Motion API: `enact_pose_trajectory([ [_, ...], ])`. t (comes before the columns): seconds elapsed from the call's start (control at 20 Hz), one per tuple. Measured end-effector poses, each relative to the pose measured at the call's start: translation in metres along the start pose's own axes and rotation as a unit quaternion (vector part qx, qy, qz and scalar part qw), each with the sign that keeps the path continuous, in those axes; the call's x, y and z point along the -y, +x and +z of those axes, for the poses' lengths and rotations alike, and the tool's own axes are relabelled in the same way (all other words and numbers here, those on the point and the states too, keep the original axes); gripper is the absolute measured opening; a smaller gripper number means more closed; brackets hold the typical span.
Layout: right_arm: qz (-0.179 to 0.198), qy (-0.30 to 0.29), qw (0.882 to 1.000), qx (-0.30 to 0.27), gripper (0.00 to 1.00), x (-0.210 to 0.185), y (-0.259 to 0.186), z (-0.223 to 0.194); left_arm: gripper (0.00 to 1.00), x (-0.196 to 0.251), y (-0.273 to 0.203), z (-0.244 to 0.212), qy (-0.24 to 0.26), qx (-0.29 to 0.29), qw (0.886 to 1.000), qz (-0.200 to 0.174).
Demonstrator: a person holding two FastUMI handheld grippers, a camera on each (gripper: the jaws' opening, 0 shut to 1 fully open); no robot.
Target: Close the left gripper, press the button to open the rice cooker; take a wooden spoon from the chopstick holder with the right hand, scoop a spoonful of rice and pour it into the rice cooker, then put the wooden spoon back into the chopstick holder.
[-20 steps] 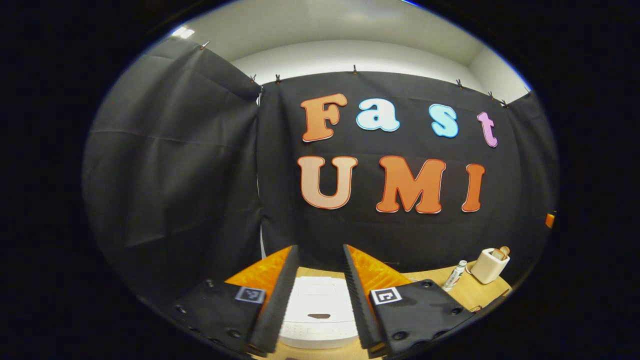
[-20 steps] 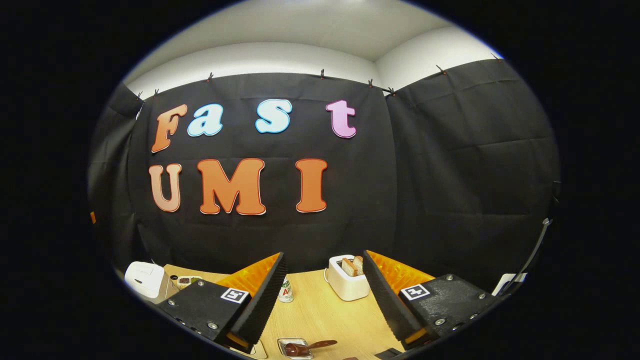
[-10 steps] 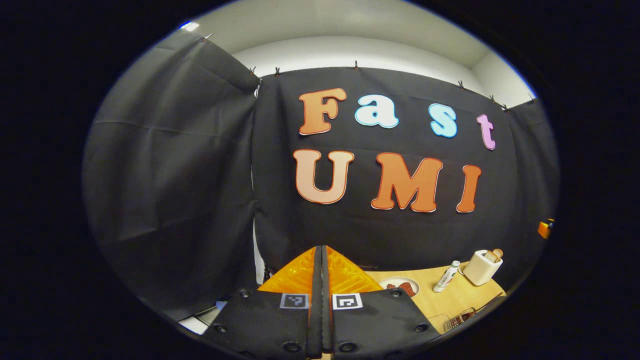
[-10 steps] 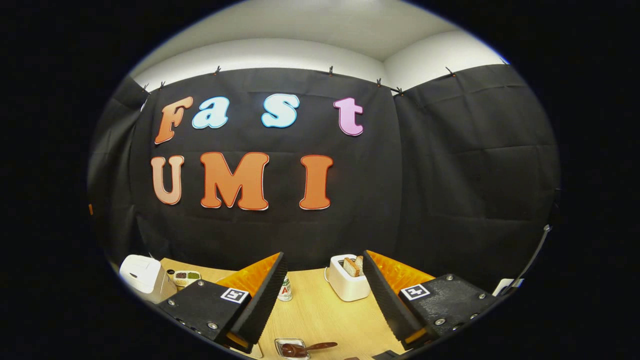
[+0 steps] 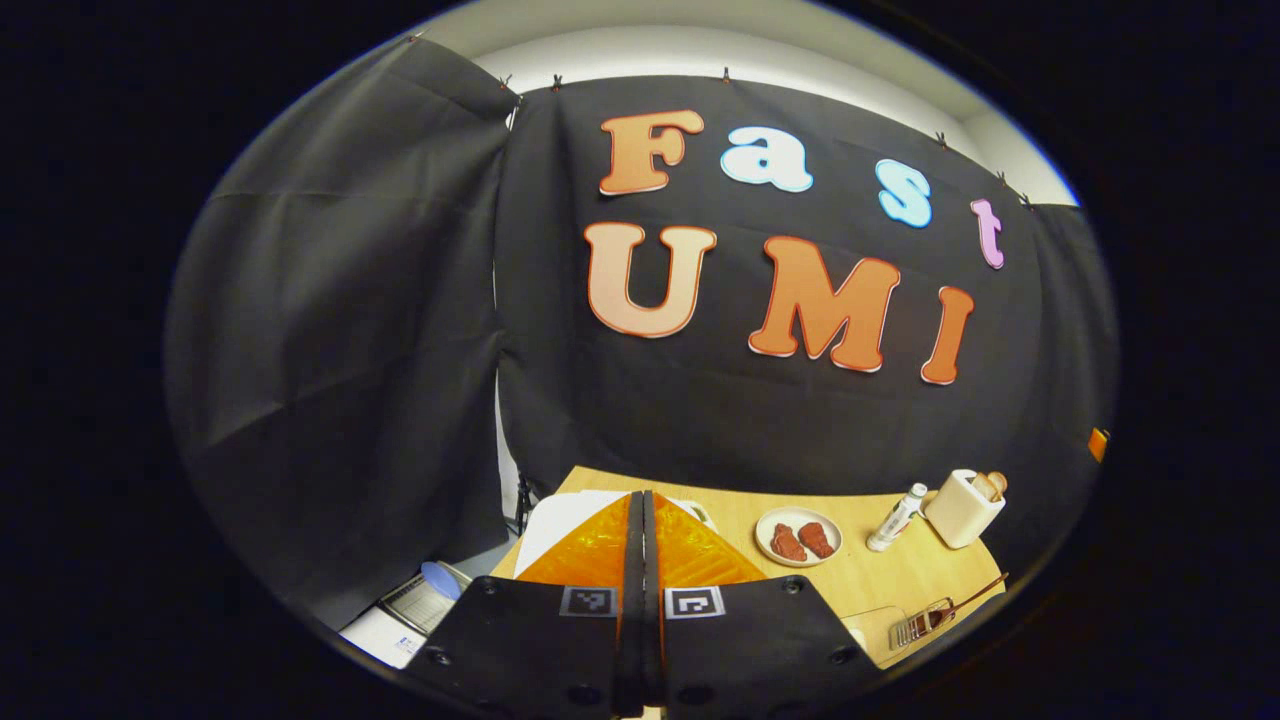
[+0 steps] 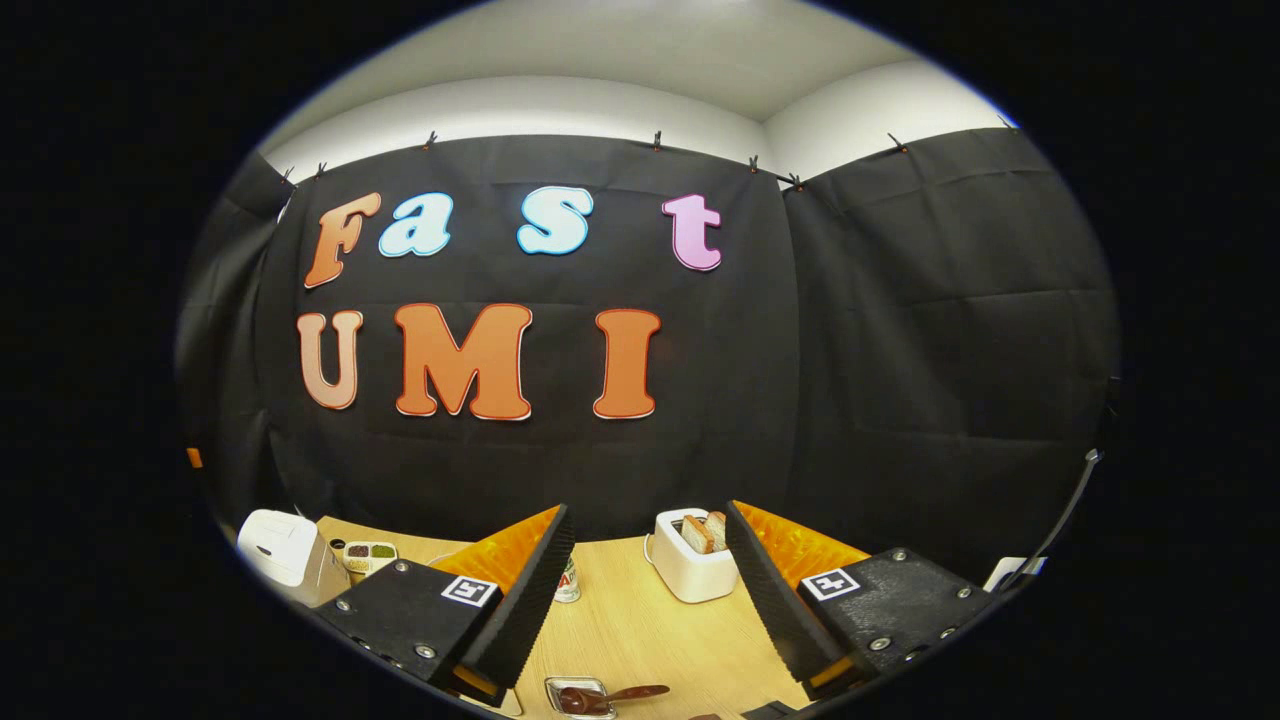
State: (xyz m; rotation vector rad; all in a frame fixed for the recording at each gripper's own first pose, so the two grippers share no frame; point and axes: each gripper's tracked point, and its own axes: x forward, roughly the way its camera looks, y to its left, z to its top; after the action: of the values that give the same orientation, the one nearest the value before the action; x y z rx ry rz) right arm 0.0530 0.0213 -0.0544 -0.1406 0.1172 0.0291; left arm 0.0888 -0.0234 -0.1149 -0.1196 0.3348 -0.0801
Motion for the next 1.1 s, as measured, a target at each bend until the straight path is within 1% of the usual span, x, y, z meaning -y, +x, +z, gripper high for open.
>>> enact_pose_trajectory([
  [0.15,-0.007,-0.003,1.0,-0.012,0.95,0.007,-0.002,-0.009,0.04,0.007,0.025,-0.038,-0.002,-0.049,0.999,-0.007],
  [0.25,-0.014,-0.008,1.0,-0.016,0.95,0.013,-0.005,-0.012,0.04,0.007,0.038,-0.061,-0.002,-0.072,0.997,-0.01],
  [0.4,-0.027,-0.019,0.999,-0.027,0.95,0.024,-0.008,-0.018,0.04,0.002,0.052,-0.092,-0.006,-0.104,0.995,-0.005],
  [0.6,-0.039,-0.026,0.998,-0.037,0.95,0.034,-0.012,-0.024,0.04,0.003,0.063,-0.114,0.002,-0.128,0.992,-0.006],
  [0.8,-0.034,-0.01,0.998,-0.042,0.95,0.033,-0.014,-0.025,0.04,0.001,0.073,-0.135,-0.016,-0.151,0.988,-0.005],
  [1.0,-0.039,-0.018,0.998,-0.046,0.95,0.037,-0.015,-0.028,0.04,-0.004,0.078,-0.151,-0.024,-0.173,0.985,-0.003],
  [1.1,-0.037,-0.02,0.998,-0.049,0.95,0.036,-0.016,-0.03,0.04,-0.002,0.078,-0.151,-0.023,-0.171,0.985,-0.007],
])
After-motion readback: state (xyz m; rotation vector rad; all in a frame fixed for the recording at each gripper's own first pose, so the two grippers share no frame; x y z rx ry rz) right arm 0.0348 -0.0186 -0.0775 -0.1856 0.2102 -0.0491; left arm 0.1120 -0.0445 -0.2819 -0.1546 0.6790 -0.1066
